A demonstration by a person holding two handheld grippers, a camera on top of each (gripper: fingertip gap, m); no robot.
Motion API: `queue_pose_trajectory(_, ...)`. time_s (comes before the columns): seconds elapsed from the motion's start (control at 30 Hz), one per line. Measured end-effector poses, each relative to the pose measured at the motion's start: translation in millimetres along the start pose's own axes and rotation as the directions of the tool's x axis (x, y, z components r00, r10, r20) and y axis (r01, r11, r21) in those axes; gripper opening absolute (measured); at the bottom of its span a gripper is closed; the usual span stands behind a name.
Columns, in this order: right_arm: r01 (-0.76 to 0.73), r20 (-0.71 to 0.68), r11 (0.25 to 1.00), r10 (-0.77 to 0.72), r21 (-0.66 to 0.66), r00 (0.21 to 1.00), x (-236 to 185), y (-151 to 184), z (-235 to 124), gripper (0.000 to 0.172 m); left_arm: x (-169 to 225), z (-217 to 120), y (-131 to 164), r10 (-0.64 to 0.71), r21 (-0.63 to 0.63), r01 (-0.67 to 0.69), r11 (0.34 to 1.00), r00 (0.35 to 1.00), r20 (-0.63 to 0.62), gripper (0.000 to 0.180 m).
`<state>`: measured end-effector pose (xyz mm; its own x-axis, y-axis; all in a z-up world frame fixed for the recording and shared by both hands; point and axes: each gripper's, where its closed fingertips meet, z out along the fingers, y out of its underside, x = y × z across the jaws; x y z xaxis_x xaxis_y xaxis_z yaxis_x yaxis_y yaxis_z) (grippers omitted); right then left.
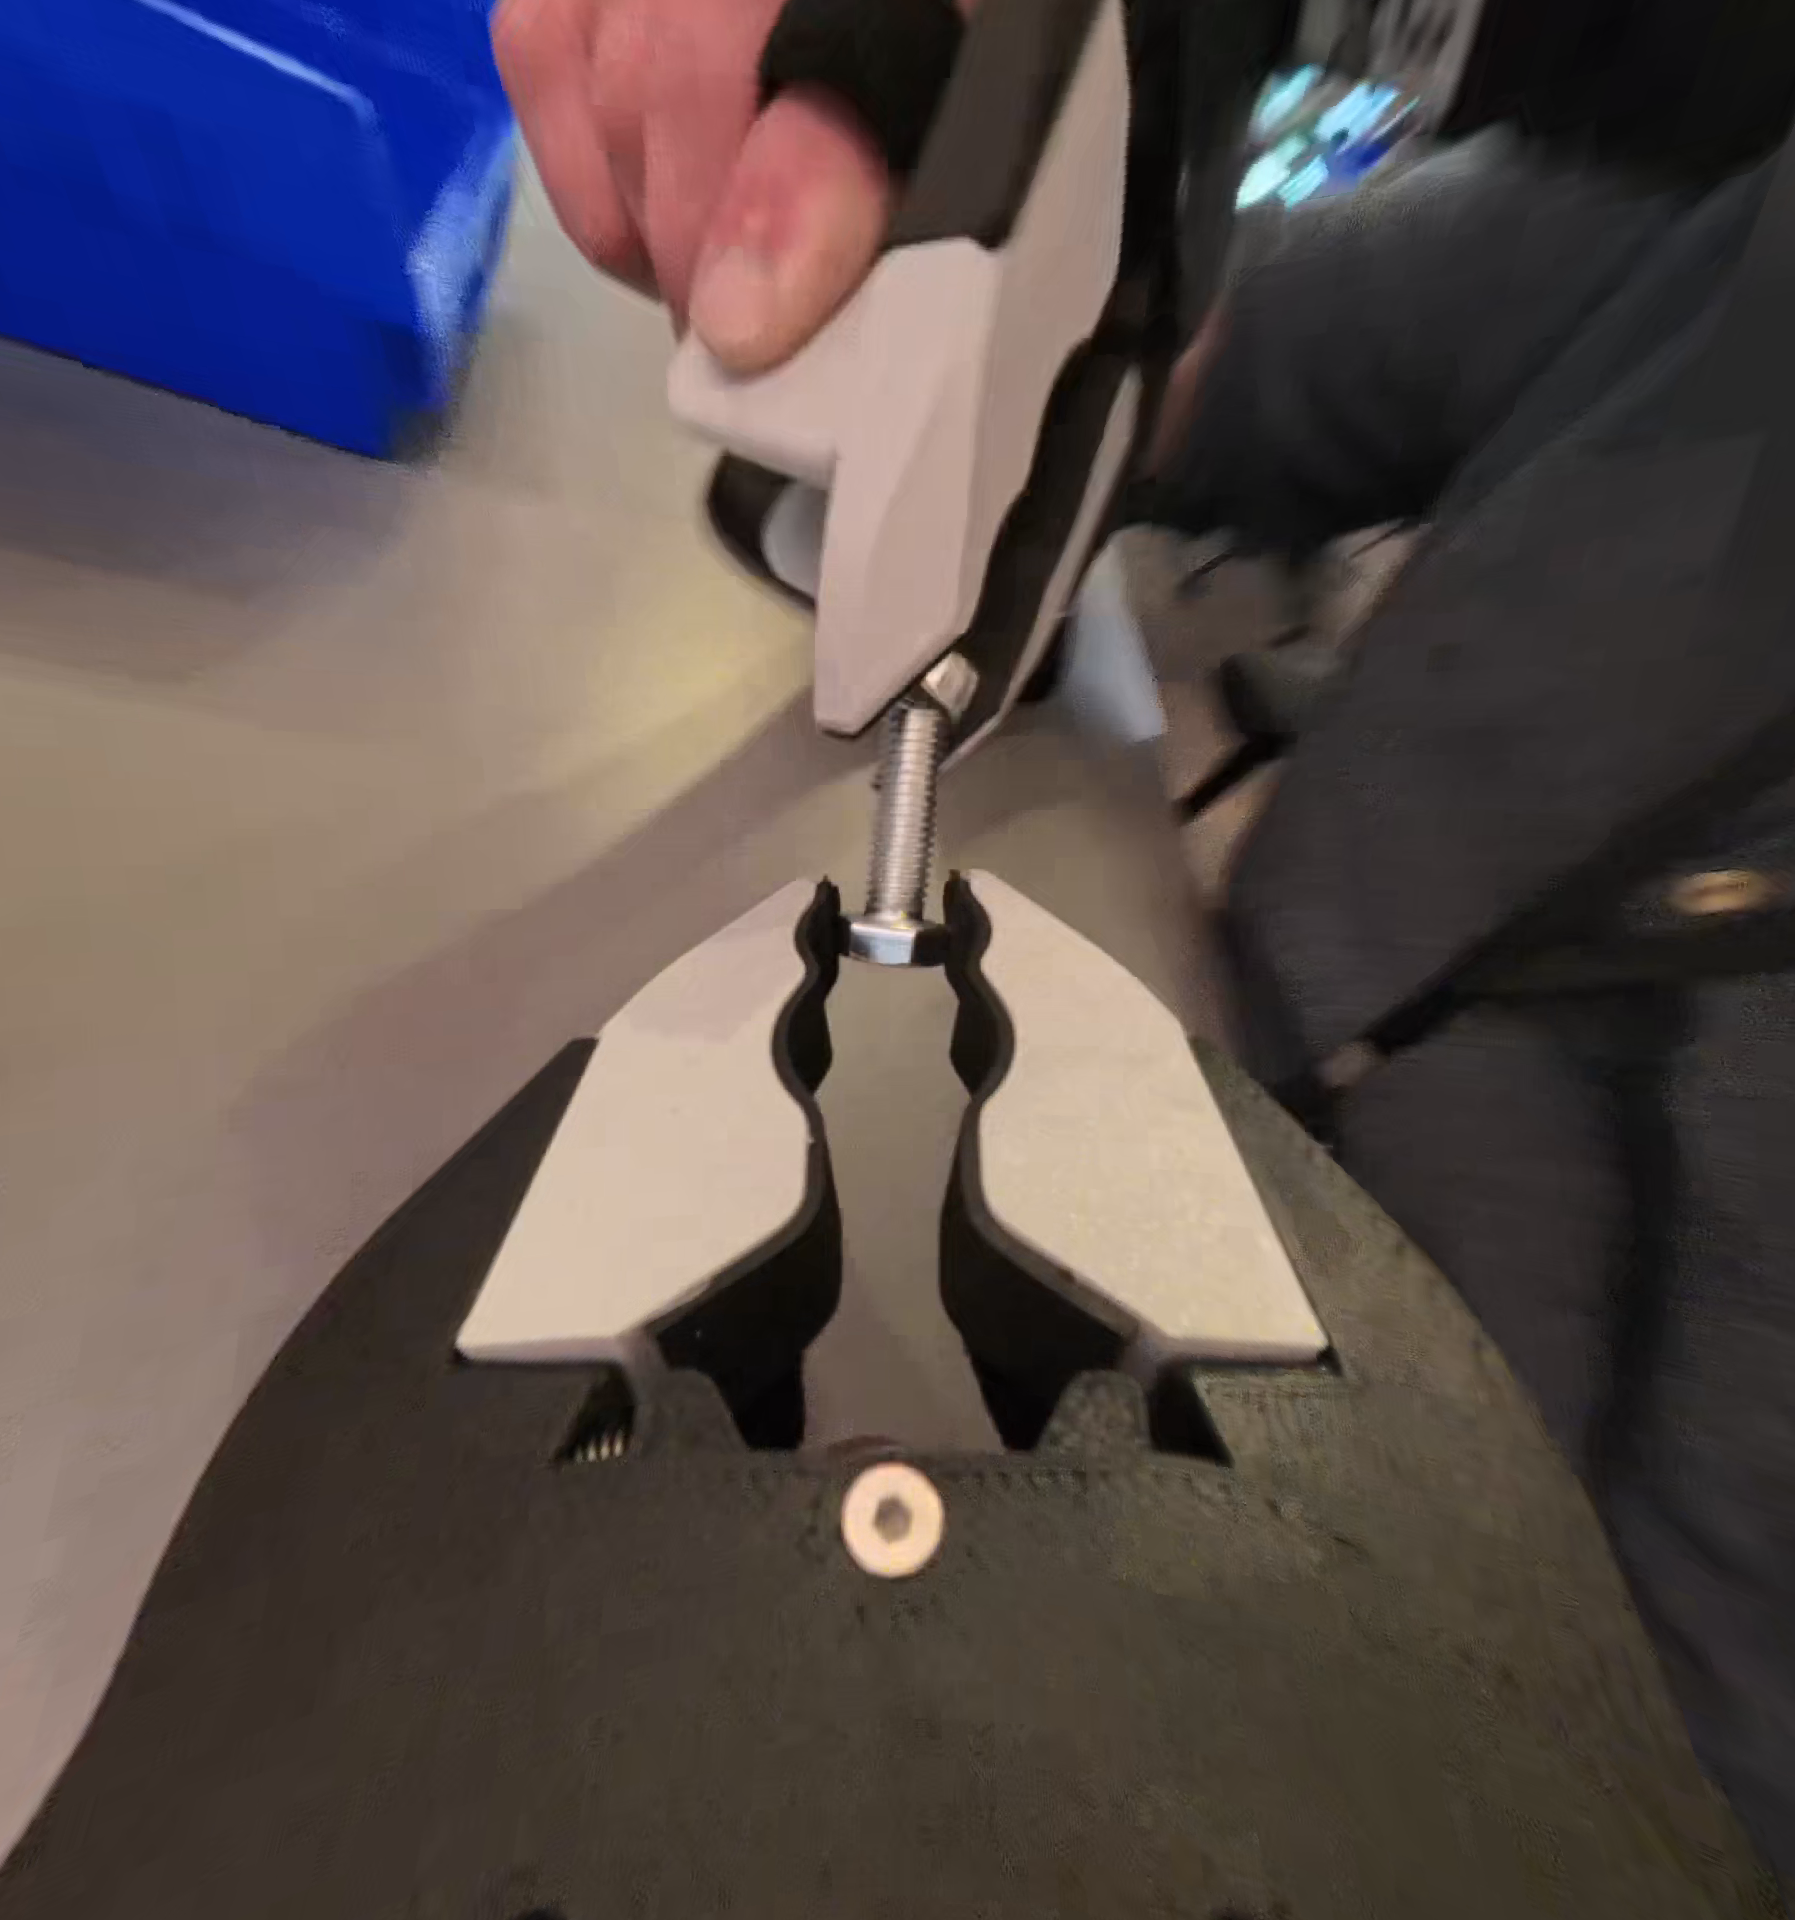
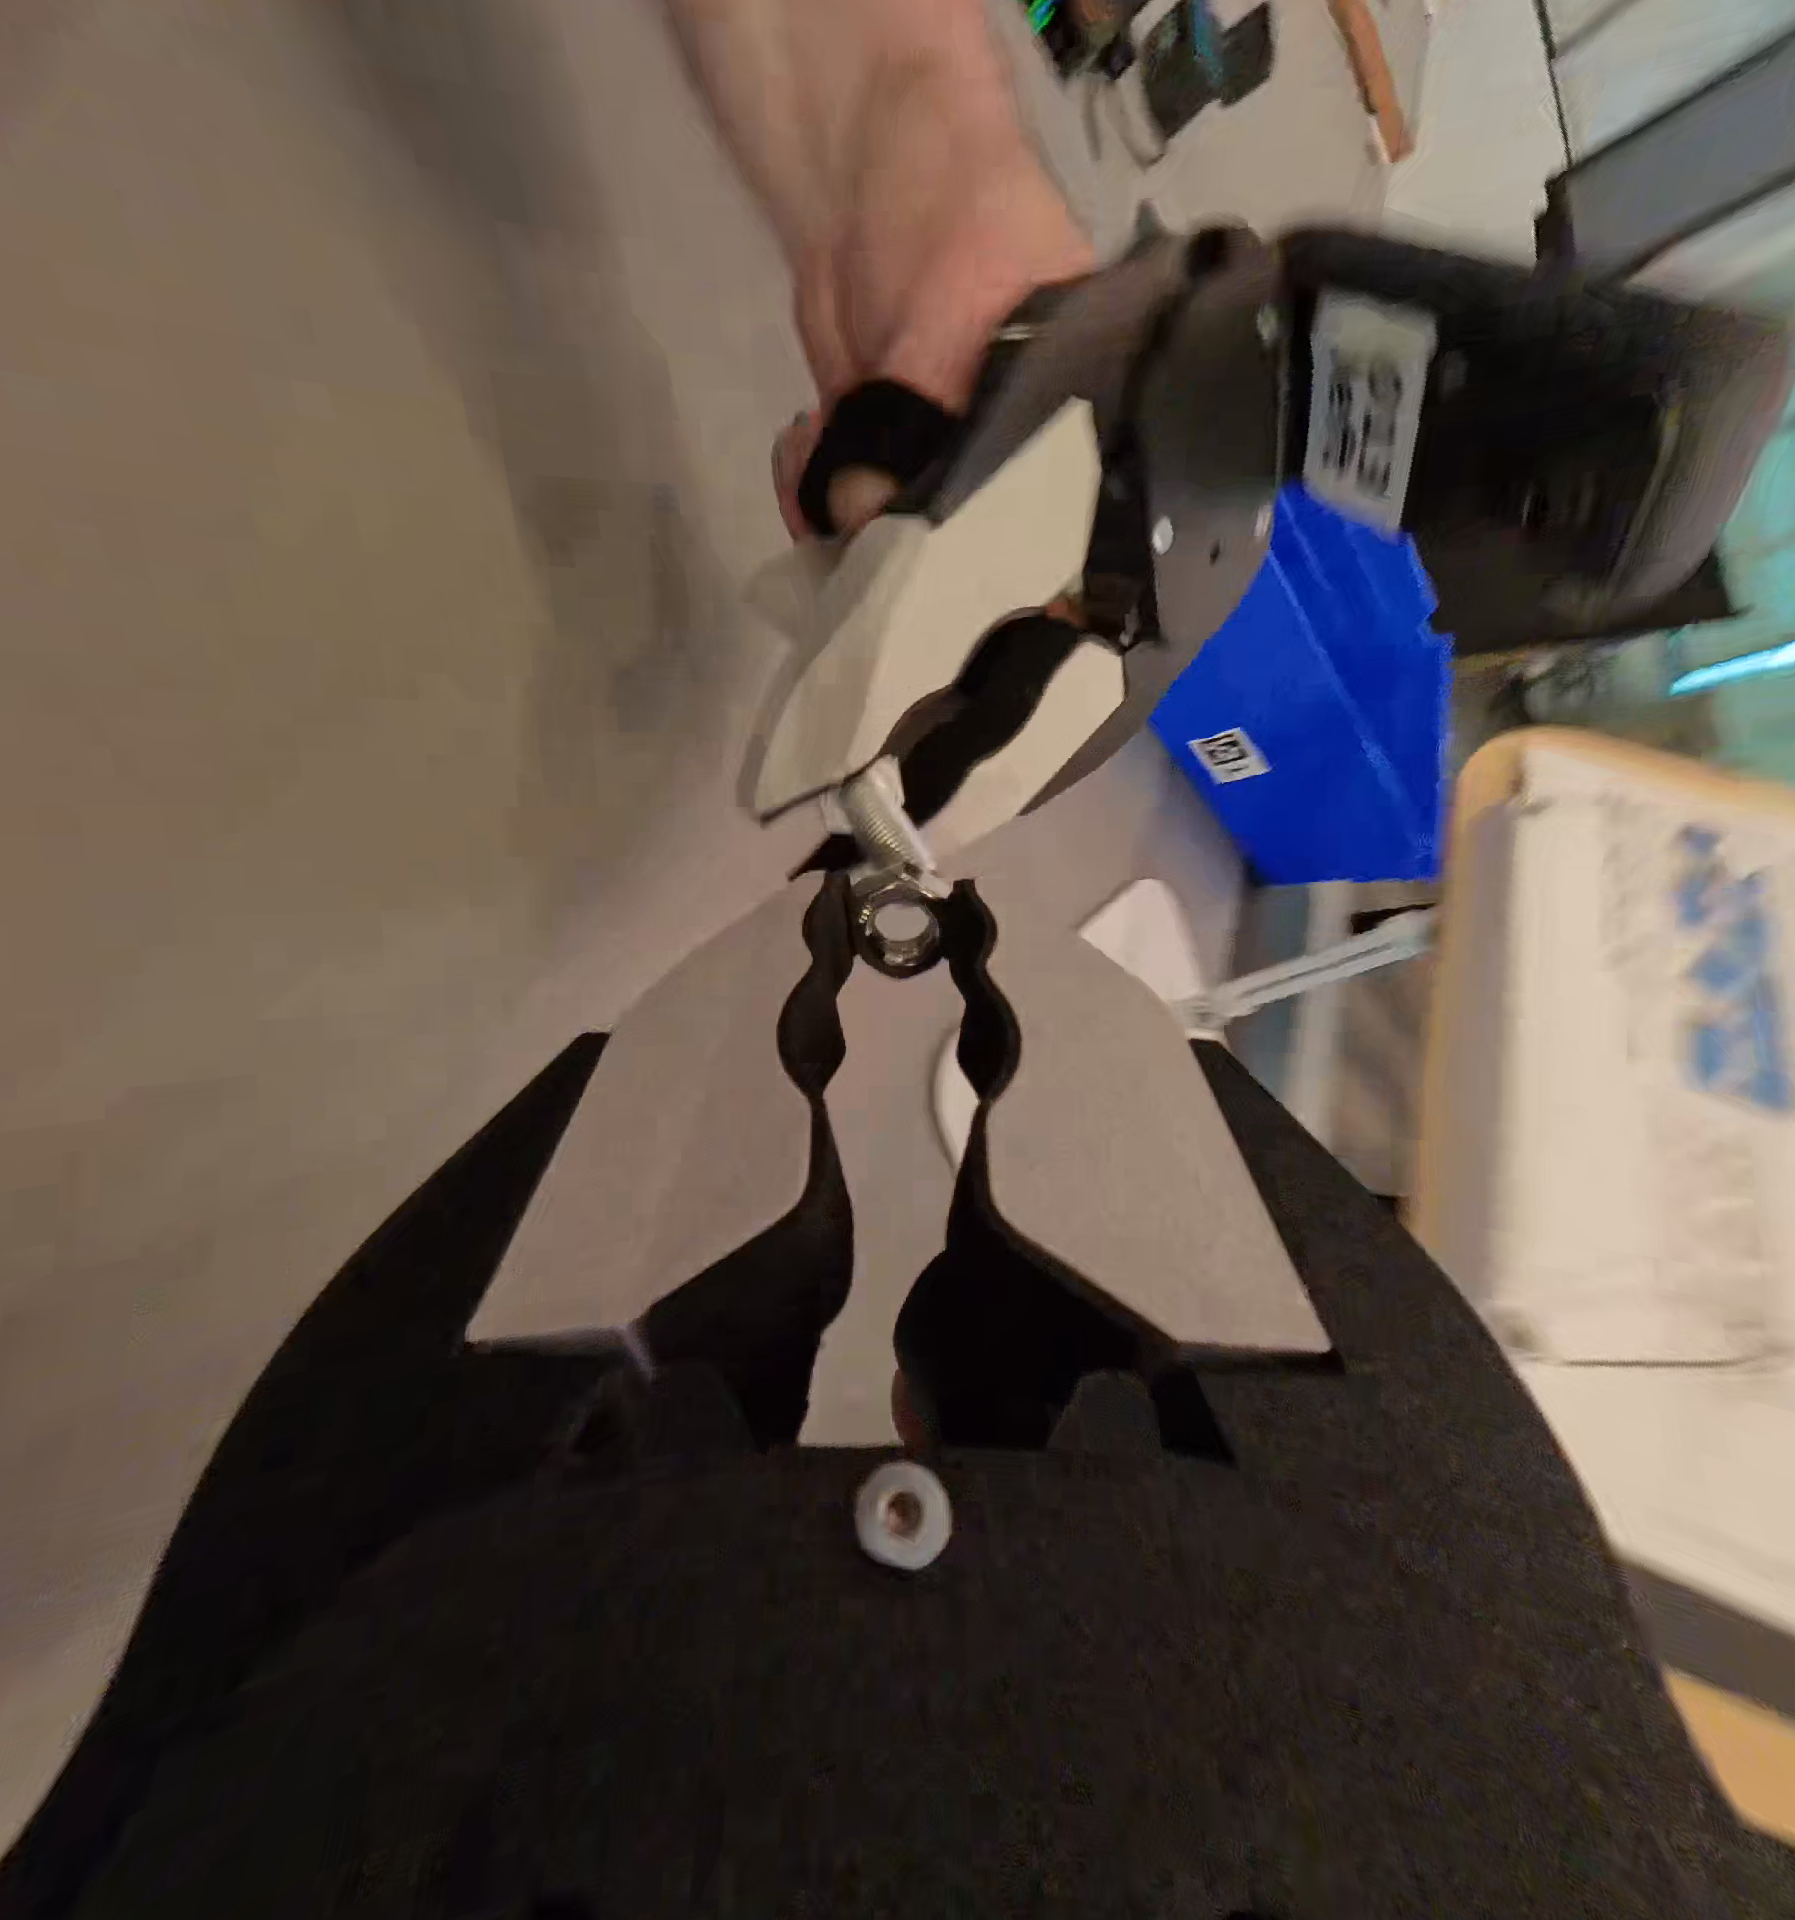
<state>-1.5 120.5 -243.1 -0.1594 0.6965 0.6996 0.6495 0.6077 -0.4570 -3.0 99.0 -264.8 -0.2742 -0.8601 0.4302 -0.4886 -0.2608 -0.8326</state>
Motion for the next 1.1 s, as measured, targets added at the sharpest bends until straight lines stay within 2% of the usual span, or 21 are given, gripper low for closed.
queue_pose_trajectory(0.03,0.081,0.008,0.997,-0.081,-0.016,0.997,0,-4,-2,0.018,5,-1,-1,-0.05,0.039,0.054,0.998,0.995,-0.089,0.02)
queue_pose_trajectory(0.07,0.097,0.022,0.995,-0.097,0.002,0.995,0,-10,-4,0.018,3,-2,-1,-0.083,0.066,0.092,0.994,0.989,-0.123,0.02)
queue_pose_trajectory(0.13,0.049,0.034,0.999,-0.049,0.019,0.998,2,-14,-5,0.018,-5,-1,5,-0.094,0.067,0.102,0.993,0.99,-0.108,0.02)
queue_pose_trajectory(0.23,-0.143,-0.004,0.989,0.143,0.036,0.99,13,-5,-13,0.018,-8,-4,4,-0.05,0.064,0.053,0.997,0.997,-0.056,0.02)
queue_pose_trajectory(0.3,-0.307,-0.084,0.952,0.306,0.001,0.948,26,23,-33,0.018,-14,-7,7,-0.011,0.027,0.01,1.0,1.0,0.017,0.02)
queue_pose_trajectory(0.37,-0.473,-0.204,0.88,0.458,-0.032,0.865,40,66,-65,0.018,-21,-10,10,0.002,0.008,-0.002,1.0,0.997,0.077,0.02)
queue_pose_trajectory(0.43,-0.618,-0.335,0.782,0.562,-0.084,0.757,47,119,-105,0.018,-21,-11,7,-0.009,0.034,0.007,0.999,0.998,0.067,0.02)
queue_pose_trajectory(0.5,-0.745,-0.44,0.643,0.625,-0.179,0.645,40,175,-142,0.018,-27,-12,6,-0.004,0.039,-0.001,0.999,0.994,0.11,0.02)
queue_pose_trajectory(0.57,-0.808,-0.496,0.551,0.652,-0.208,0.573,31,217,-167,0.018,-30,-13,4,0.017,0.04,-0.023,0.999,0.99,0.14,0.02)
queue_pose_trajectory(0.63,-0.872,-0.508,0.412,0.709,-0.263,0.488,12,256,-177,0.018,-30,-13,3,0.019,0.041,-0.025,0.999,0.989,0.147,0.02)
queue_pose_trajectory(0.77,-0.898,-0.491,0.27,0.764,-0.347,0.419,-16,300,-169,0.019,-34,-13,8,0.025,0.015,-0.028,0.999,0.984,0.175,0.02)
queue_pose_trajectory(0.8,-0.897,-0.489,0.255,0.767,-0.361,0.415,-20,308,-166,0.027,-35,-13,8,0.026,0.014,-0.029,0.999,0.983,0.181,0.02)
queue_pose_trajectory(0.87,-0.907,-0.497,0.24,0.773,-0.345,0.393,-21,313,-163,0.03,-37,-14,5,0.034,0.028,-0.041,0.999,0.978,0.207,0.02)
queue_pose_trajectory(0.97,-0.919,-0.499,0.281,0.776,-0.275,0.386,-10,297,-166,0.037,-40,-14,3,0.065,0.018,-0.072,0.997,0.965,0.253,0.02)
queue_pose_trajectory(1.03,-0.909,-0.484,0.333,0.77,-0.252,0.416,-1,271,-164,0.036,-41,-16,-4,0.116,0.029,-0.132,0.991,0.941,0.318,0.02)
queue_pose_trajectory(1.1,-0.897,-0.388,0.413,0.81,-0.156,0.44,14,218,-148,0.034,-40,-16,-11,0.179,0.012,-0.198,0.98,0.909,0.375,0.02)
